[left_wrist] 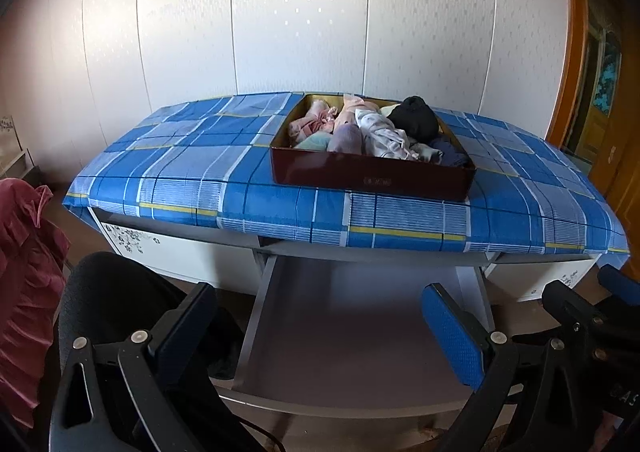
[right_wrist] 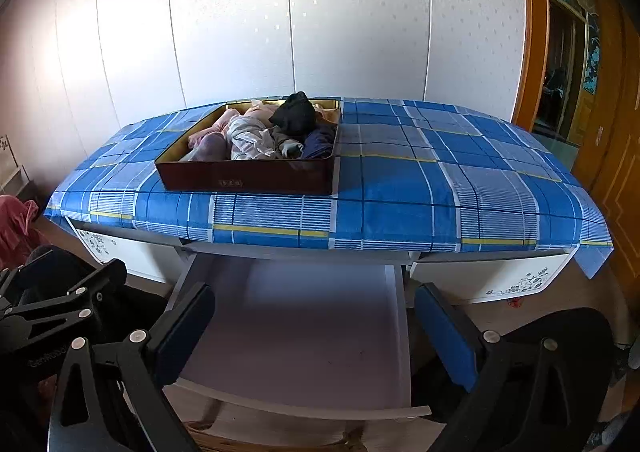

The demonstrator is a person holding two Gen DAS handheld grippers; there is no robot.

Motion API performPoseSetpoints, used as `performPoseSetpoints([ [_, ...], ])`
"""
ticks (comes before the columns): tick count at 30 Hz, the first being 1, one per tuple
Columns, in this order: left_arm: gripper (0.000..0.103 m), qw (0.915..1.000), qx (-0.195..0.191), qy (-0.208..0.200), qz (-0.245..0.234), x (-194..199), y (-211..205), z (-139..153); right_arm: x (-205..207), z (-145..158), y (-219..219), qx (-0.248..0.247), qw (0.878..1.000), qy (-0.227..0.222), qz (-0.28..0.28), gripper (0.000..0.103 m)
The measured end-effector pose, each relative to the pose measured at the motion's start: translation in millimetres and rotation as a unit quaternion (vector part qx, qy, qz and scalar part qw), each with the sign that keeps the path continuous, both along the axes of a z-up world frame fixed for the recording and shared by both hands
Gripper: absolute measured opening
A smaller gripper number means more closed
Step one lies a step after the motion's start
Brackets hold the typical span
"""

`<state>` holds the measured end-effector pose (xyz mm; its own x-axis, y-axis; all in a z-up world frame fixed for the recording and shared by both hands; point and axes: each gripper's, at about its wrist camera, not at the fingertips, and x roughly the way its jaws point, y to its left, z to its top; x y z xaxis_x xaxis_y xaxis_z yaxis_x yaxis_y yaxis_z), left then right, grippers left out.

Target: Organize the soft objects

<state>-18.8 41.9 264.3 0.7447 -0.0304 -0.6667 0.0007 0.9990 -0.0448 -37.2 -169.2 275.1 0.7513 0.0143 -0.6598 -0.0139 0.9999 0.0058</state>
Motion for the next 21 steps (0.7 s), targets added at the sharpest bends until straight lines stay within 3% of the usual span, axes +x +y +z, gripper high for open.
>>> performPoseSetpoints([
  [21,0.103,0.9999,-0.005,0.008,-0.007,1.0,-1.9,-2.7,0.9,-1.1,1.4,-0.004,1.0,0.004,-0.003,0.101],
])
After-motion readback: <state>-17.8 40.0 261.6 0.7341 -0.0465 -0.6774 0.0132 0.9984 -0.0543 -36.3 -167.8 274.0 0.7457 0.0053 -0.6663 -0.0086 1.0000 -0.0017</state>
